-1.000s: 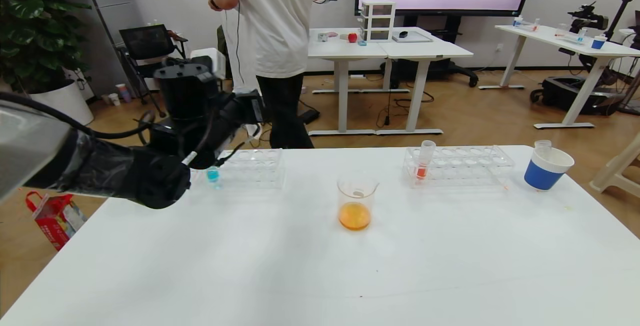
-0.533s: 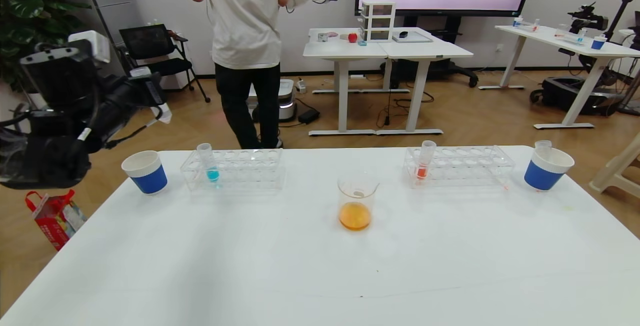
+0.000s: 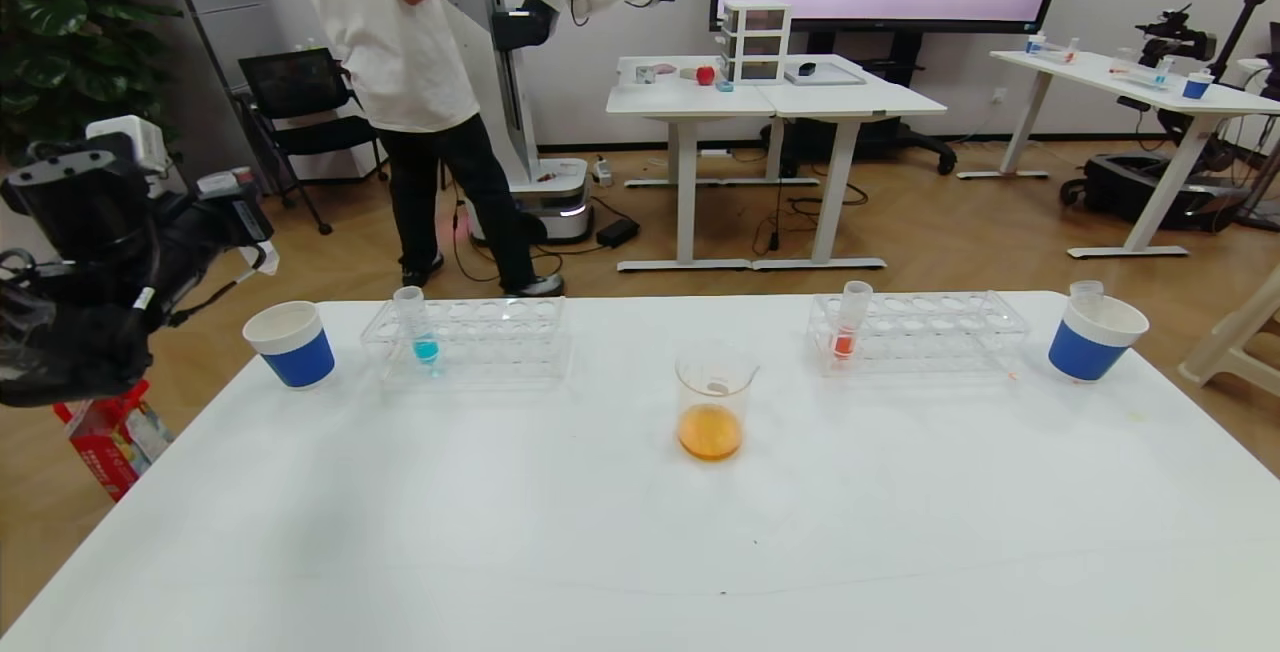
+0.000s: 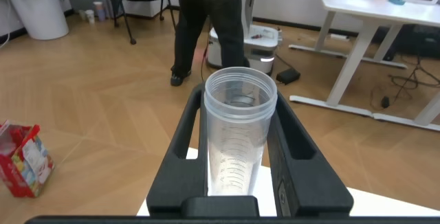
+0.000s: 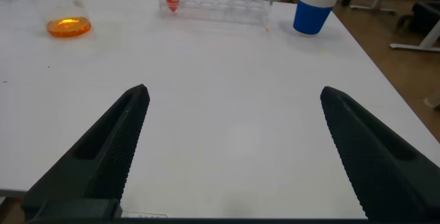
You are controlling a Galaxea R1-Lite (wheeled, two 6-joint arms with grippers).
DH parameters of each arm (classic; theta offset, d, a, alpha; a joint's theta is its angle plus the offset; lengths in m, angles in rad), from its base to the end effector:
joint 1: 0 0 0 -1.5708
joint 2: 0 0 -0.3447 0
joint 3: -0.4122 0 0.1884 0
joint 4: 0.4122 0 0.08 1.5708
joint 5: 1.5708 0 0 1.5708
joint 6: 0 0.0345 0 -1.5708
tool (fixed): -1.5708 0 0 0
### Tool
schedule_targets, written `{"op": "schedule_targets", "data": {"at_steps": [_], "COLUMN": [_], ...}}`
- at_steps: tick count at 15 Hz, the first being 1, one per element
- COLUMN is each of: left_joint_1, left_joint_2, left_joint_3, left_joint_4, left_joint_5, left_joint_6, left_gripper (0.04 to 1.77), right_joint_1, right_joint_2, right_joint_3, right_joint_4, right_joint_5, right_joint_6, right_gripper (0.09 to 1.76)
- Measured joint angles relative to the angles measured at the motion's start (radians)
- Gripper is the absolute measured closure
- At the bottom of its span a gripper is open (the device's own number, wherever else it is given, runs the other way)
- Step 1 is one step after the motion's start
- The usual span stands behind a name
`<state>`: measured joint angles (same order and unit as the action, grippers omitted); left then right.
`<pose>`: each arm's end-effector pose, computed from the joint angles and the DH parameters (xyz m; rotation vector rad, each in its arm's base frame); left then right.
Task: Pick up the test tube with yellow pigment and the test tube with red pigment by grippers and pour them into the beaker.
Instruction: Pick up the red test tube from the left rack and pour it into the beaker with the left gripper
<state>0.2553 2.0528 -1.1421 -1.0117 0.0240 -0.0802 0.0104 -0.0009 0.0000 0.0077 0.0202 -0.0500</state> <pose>0.4247 0.1117 0.2269 -0.0679 -0.1118 0.2749 -0.0577 0.0001 0.0745 -0.0500 0.0060 0.0308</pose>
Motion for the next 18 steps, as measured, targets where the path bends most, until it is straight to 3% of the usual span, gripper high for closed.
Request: {"op": "schedule_targets", "data": {"at_steps": [6, 13, 14, 16, 17, 18], "left_joint_1": [0.017, 0.021, 0.021, 0.021, 0.02, 0.021], "left_joint_2": [0.147, 0.195, 0.194, 0.192, 0.19, 0.19], "left_joint_3": [0.037, 0.062, 0.069, 0.078, 0.08, 0.081], "left_joint_4": [-0.145, -0.159, -0.159, -0.158, -0.157, -0.157], "left_joint_5": [0.006, 0.007, 0.006, 0.006, 0.007, 0.006], "left_joint_6": [0.016, 0.017, 0.017, 0.015, 0.015, 0.015], "left_gripper": [1.3, 1.25, 1.04, 0.33, 0.12, 0.06], "right_joint_1": [0.0, 0.0, 0.0, 0.0, 0.0, 0.0], "right_joint_2": [0.0, 0.0, 0.0, 0.0, 0.0, 0.0], "right_joint_3": [0.0, 0.0, 0.0, 0.0, 0.0, 0.0], "right_joint_4": [0.0, 0.0, 0.0, 0.0, 0.0, 0.0], "right_joint_5": [0.0, 0.0, 0.0, 0.0, 0.0, 0.0], "right_joint_6": [0.0, 0.0, 0.0, 0.0, 0.0, 0.0], "right_gripper": [0.11, 0.11, 0.11, 0.11, 0.11, 0.11]}}
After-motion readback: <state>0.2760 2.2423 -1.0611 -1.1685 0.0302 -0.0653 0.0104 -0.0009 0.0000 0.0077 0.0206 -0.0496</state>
